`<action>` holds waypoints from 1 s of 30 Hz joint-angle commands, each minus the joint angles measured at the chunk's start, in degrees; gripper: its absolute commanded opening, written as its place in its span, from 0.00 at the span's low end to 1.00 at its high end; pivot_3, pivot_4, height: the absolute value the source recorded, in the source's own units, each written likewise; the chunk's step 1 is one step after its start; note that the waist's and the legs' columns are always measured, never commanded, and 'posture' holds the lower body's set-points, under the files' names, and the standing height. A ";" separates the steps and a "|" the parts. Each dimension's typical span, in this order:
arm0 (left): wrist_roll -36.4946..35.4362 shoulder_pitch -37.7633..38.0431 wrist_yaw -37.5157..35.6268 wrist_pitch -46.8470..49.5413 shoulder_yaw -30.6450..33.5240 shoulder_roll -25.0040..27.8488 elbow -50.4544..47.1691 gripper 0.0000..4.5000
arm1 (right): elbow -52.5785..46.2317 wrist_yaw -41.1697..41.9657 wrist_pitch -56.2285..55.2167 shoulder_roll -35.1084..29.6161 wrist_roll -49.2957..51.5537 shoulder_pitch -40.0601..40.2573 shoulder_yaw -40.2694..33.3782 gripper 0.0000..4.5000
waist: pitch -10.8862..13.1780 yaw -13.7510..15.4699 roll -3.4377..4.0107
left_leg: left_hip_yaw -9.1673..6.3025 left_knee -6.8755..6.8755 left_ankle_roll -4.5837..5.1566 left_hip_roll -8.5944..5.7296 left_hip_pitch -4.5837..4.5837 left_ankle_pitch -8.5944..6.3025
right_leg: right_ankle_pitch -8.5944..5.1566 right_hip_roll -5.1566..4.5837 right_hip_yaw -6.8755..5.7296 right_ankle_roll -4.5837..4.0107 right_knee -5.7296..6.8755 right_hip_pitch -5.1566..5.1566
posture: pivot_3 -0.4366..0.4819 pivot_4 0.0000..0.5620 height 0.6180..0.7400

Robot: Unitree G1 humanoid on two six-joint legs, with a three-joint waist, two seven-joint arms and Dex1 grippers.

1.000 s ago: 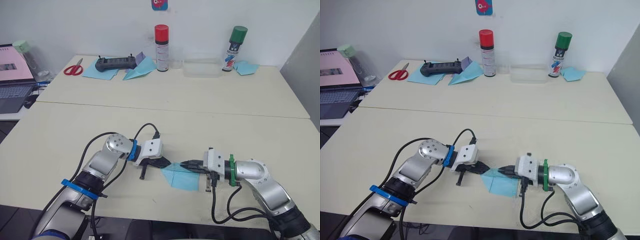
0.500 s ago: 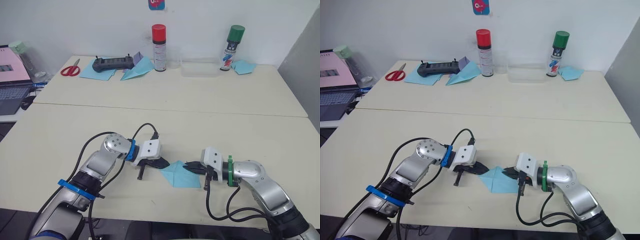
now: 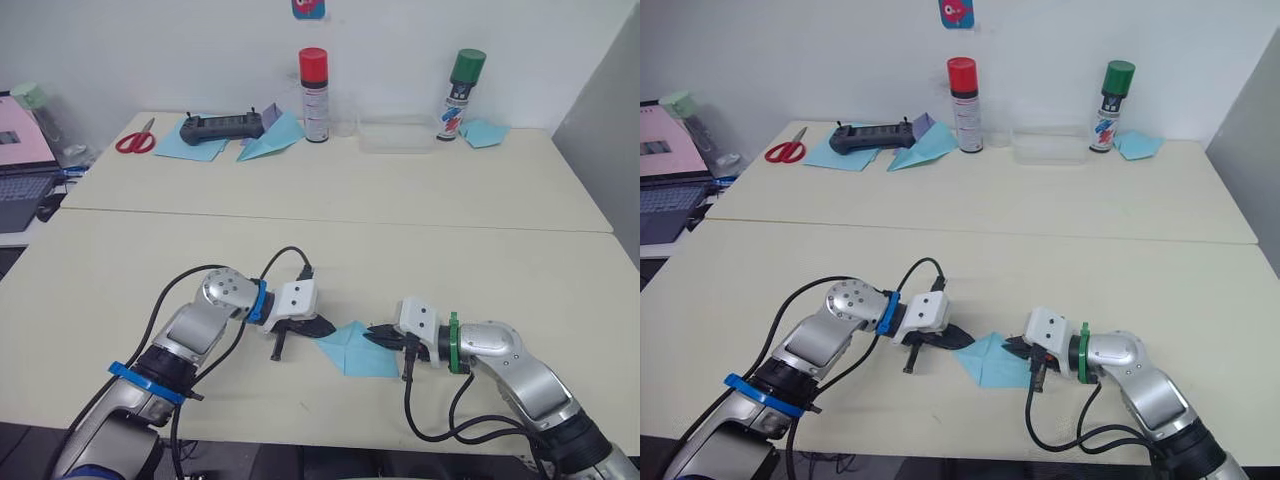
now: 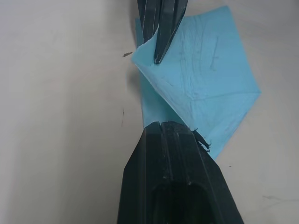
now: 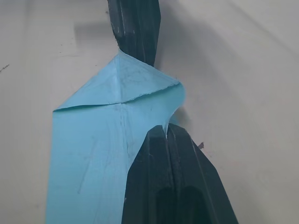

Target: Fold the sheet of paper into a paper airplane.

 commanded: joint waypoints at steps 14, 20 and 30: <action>-0.18 7.30 9.25 9.04 3.15 -0.01 -18.38 0.00 | 3.44 -1.93 -0.71 -0.18 -3.39 0.02 0.62 0.01 | 0.02 -0.23 -0.03 | 0.05 -0.32 -0.01 0.04 0.01 0.01 | 0.11 0.00 0.03 0.19 -0.31 -0.02 | 0.48 0.27 1.00; 2.43 8.97 11.39 7.11 1.75 -0.44 -12.84 0.00 | 3.06 -1.47 -0.21 -0.56 -2.87 -0.30 0.19 0.01 | 0.02 -0.19 -0.04 | 0.09 -0.32 -0.01 0.03 0.01 0.01 | 0.03 -0.02 0.07 0.04 -0.36 -0.02 | 0.48 0.27 1.00; 3.35 11.34 10.51 5.16 -0.89 -0.41 -10.54 0.00 | 0.13 -3.96 3.63 0.96 1.09 -3.59 -5.67 0.45 | 0.00 -0.01 -0.05 | 0.10 -0.33 -0.01 -0.02 0.00 0.01 | 0.04 -0.09 0.06 0.06 -0.43 0.01 | 0.48 0.27 1.00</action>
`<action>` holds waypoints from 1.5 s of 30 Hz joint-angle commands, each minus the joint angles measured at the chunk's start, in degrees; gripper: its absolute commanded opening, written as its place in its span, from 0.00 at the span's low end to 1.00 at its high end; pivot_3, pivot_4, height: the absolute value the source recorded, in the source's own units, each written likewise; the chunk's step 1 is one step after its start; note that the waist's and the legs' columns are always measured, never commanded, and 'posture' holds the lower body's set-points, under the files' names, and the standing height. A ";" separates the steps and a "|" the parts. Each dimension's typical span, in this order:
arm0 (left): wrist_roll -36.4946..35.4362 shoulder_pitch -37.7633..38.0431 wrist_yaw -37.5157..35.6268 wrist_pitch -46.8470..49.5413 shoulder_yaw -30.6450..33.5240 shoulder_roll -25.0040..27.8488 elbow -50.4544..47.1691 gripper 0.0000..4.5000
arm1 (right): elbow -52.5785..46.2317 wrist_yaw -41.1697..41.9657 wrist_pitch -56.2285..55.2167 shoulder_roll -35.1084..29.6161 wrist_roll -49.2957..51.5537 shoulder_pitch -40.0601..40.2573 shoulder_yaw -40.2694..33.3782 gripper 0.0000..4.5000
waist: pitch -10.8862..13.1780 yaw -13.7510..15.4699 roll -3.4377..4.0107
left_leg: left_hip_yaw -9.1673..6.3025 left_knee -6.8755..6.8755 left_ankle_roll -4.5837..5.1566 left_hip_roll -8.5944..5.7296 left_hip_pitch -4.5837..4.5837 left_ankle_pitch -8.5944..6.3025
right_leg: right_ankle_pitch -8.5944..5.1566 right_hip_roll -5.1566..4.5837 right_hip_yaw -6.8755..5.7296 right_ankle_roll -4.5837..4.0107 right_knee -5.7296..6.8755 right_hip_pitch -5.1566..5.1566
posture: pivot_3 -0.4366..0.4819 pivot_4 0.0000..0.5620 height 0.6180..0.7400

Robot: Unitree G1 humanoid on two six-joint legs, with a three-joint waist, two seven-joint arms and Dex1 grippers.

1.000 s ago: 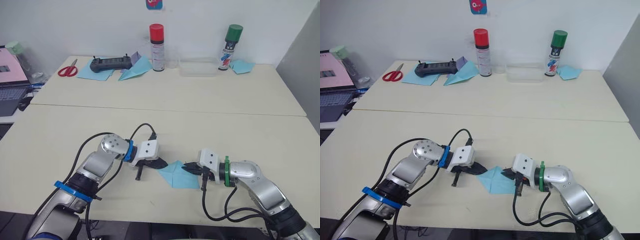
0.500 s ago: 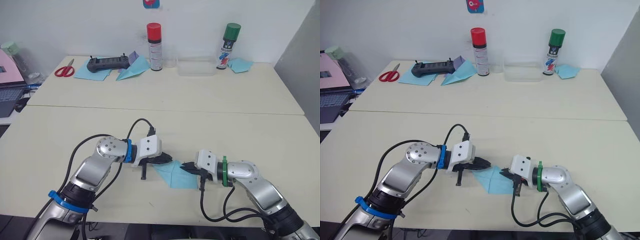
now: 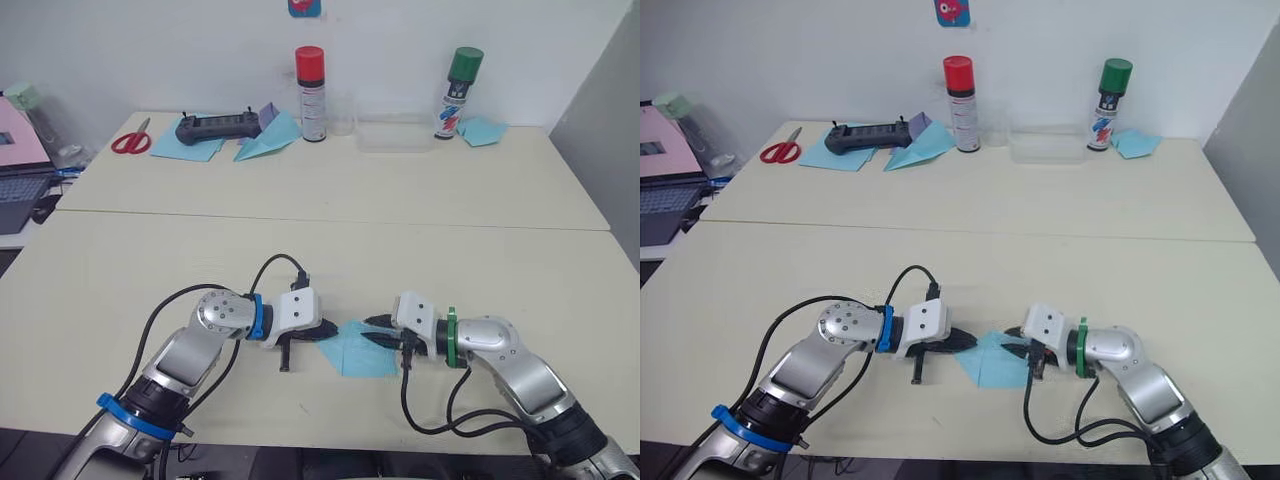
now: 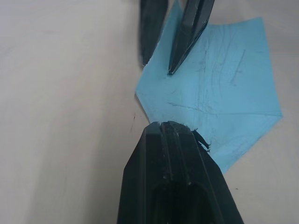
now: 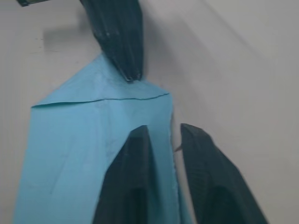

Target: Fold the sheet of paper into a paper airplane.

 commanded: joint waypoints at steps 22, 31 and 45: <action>2.73 1.82 -1.58 -1.91 -3.67 1.23 3.72 0.00 | 0.46 5.17 -5.08 1.61 0.92 1.70 2.67 0.01 | -0.01 0.03 0.01 | 0.01 -0.22 0.01 -0.01 -0.05 -0.02 | 0.07 -0.03 -0.05 0.14 -0.32 0.02 | 0.48 0.27 1.00; 2.92 0.93 -2.72 -2.43 -4.02 1.72 4.96 0.00 | 3.29 5.54 -3.84 -4.27 -0.55 4.38 1.59 0.01 | -0.30 0.04 -0.05 | 0.01 -0.22 0.01 -0.01 0.02 -0.02 | 0.06 -0.03 -0.05 0.13 -0.32 0.10 | 0.48 0.27 1.00; 2.95 -2.09 -3.98 -4.98 -4.68 0.54 9.22 0.00 | -10.55 6.60 -2.89 -6.03 16.52 12.57 -9.97 0.01 | -0.82 0.13 -0.23 | 0.01 -0.21 0.02 -0.02 0.05 -0.02 | -0.01 -0.05 -0.04 0.01 -0.33 0.15 | 0.48 0.27 1.00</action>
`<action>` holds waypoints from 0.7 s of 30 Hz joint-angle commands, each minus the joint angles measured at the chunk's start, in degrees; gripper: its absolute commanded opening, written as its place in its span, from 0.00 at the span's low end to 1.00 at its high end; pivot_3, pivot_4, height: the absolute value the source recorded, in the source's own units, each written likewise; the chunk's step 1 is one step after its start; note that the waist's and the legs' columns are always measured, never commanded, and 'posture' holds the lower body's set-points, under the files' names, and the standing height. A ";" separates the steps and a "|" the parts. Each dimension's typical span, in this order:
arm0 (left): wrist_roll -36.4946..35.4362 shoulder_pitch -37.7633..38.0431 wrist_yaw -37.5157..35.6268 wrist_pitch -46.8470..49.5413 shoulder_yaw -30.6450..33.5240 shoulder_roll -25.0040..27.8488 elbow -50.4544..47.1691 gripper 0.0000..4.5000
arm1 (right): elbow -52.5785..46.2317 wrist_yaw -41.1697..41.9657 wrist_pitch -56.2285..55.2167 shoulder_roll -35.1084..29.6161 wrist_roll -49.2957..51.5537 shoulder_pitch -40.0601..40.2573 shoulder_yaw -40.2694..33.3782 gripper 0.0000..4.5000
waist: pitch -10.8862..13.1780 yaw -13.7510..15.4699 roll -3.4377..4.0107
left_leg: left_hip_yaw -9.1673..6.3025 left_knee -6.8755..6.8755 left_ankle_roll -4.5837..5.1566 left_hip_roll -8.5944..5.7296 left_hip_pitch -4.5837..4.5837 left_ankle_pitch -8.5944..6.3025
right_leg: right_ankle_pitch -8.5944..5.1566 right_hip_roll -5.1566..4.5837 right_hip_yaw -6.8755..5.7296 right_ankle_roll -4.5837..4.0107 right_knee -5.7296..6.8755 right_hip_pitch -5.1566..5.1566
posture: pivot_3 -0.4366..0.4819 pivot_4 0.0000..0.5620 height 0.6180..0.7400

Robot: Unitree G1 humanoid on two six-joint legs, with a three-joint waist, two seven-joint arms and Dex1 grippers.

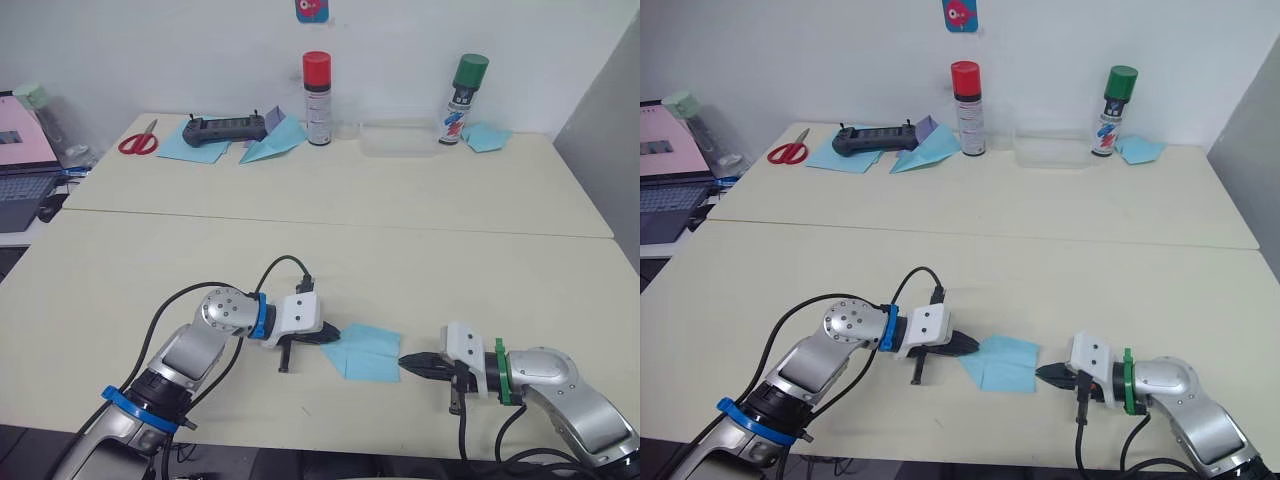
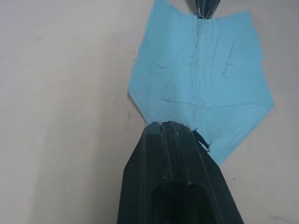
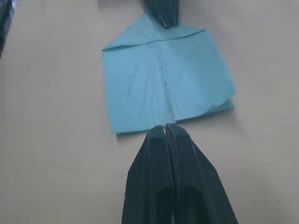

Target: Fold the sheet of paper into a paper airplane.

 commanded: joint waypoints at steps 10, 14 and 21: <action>2.69 -0.42 -1.94 0.06 -2.30 0.53 3.79 0.00 | 4.41 -1.06 1.52 4.99 -7.74 -11.37 10.22 0.01 | 0.02 -0.03 0.01 | 0.00 0.02 0.00 -0.02 -0.03 0.00 | 0.04 0.00 -0.03 0.07 -0.01 -0.02 | 0.48 0.27 1.00; 2.82 -0.77 -2.36 0.04 -2.34 0.76 3.67 0.00 | 7.04 -1.47 1.96 4.51 -10.55 -12.23 12.00 0.01 | 0.01 -0.04 0.03 | -0.01 -0.01 0.00 0.00 -0.02 0.00 | 0.04 0.02 -0.04 0.07 0.00 -0.04 | 0.48 0.27 1.00; -1.90 -3.66 -1.65 4.91 -0.08 -2.70 -2.80 0.00 | 9.51 -1.33 0.53 5.20 -11.48 -13.28 12.03 0.01 | 0.00 -0.14 -0.02 | 0.00 0.02 0.00 0.00 0.01 0.00 | 0.04 0.02 -0.01 0.06 0.01 0.00 | 0.48 0.27 1.00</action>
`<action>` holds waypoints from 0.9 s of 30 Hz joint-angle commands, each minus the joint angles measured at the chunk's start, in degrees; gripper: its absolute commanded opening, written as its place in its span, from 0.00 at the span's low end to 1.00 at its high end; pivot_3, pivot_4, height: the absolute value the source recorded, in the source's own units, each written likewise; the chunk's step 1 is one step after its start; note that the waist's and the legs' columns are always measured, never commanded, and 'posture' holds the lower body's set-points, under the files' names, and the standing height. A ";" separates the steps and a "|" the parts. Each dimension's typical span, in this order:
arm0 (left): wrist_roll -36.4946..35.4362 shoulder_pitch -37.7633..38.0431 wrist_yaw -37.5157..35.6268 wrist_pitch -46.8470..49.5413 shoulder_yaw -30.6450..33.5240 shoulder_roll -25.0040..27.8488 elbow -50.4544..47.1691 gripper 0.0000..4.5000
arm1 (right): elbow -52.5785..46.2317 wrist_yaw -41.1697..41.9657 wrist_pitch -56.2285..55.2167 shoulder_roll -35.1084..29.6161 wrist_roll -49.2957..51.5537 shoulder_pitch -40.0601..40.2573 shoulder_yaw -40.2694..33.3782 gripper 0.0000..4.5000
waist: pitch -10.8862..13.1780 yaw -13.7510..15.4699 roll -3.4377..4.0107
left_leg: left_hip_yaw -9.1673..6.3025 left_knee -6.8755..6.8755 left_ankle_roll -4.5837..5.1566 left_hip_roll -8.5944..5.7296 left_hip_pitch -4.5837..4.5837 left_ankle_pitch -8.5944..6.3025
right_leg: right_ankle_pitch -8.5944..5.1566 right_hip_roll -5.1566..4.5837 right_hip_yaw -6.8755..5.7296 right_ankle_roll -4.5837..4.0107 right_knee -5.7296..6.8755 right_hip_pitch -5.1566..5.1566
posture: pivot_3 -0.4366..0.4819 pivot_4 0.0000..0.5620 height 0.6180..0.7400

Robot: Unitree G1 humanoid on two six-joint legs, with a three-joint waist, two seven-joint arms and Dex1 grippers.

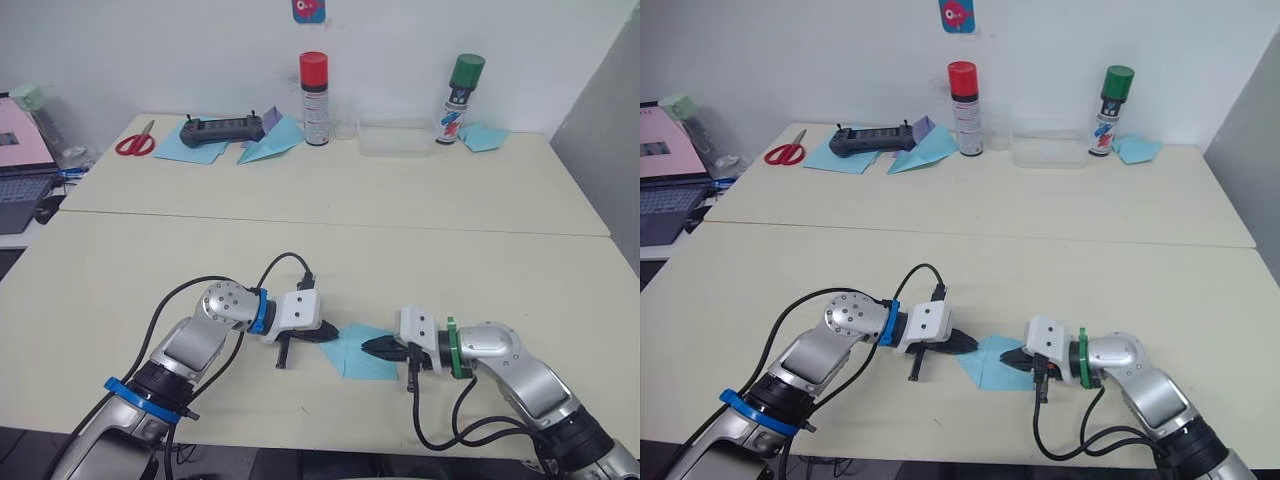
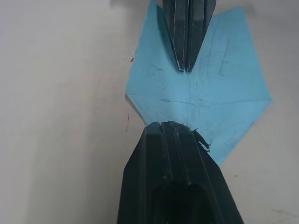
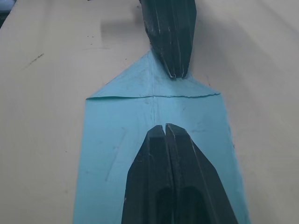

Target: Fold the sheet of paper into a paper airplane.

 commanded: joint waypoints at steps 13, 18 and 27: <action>4.65 2.69 1.07 -1.28 -2.98 2.53 -0.92 0.00 | -0.16 -0.36 1.99 -1.32 -1.53 1.61 0.11 0.01 | 0.05 -0.03 -0.05 | -0.02 -0.02 0.00 0.00 -0.04 0.00 | 0.04 0.00 0.00 0.07 0.00 -0.03 | 0.48 0.27 1.00; 2.69 4.82 1.48 -0.20 0.17 5.51 0.10 0.00 | -0.72 -0.65 2.39 -1.25 -1.59 2.03 0.23 0.01 | 0.03 -0.13 -0.03 | -0.02 -0.03 0.00 0.04 0.00 0.00 | 0.02 0.01 -0.02 0.04 0.01 -0.02 | 0.48 0.27 1.00; -0.52 8.52 3.35 1.02 6.99 10.10 -2.40 0.00 | -0.19 -0.52 2.38 -0.50 -0.83 1.92 -0.03 0.01 | 0.01 -0.14 0.00 | 0.00 -0.04 0.00 0.05 0.03 -0.01 | -0.10 0.00 0.00 -0.18 0.01 -0.03 | 0.48 0.27 1.00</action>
